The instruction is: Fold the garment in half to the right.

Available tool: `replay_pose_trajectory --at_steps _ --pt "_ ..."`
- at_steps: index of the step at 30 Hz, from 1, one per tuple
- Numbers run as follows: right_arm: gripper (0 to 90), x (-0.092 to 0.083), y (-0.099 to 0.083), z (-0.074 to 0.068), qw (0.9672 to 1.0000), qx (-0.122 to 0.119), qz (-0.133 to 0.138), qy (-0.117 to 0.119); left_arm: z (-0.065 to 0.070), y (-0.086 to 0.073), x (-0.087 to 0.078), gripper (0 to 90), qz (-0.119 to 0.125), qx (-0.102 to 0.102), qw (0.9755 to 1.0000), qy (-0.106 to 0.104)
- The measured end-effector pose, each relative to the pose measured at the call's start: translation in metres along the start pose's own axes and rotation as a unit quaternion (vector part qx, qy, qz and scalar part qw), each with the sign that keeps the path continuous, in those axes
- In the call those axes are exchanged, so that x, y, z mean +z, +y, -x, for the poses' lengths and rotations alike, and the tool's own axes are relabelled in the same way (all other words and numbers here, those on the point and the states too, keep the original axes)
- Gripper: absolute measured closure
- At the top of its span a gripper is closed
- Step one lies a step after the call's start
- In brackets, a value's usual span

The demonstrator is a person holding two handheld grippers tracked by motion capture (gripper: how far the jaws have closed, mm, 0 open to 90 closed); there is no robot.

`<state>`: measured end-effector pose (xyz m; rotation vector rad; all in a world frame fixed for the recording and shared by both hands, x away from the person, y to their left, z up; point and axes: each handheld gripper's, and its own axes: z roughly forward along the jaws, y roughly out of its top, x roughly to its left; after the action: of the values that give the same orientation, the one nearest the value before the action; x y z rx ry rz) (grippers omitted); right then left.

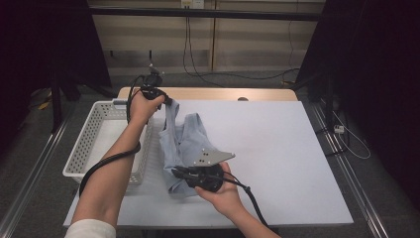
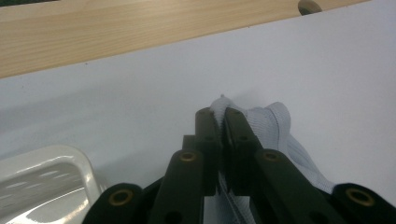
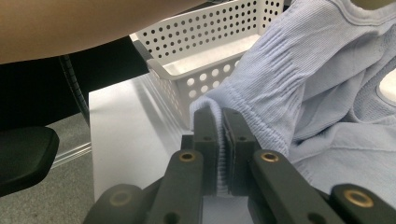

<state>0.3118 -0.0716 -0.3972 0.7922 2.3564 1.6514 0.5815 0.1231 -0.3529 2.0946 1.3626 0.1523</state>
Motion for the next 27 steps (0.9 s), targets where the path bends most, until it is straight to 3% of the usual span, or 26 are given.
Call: replay_pose_trajectory --at_steps 27 --pt "86.4 -0.011 -0.01 0.004 0.9999 0.007 -0.001 -0.015 0.011 0.001 0.012 84.2 0.0 0.004 1.0 -0.007"
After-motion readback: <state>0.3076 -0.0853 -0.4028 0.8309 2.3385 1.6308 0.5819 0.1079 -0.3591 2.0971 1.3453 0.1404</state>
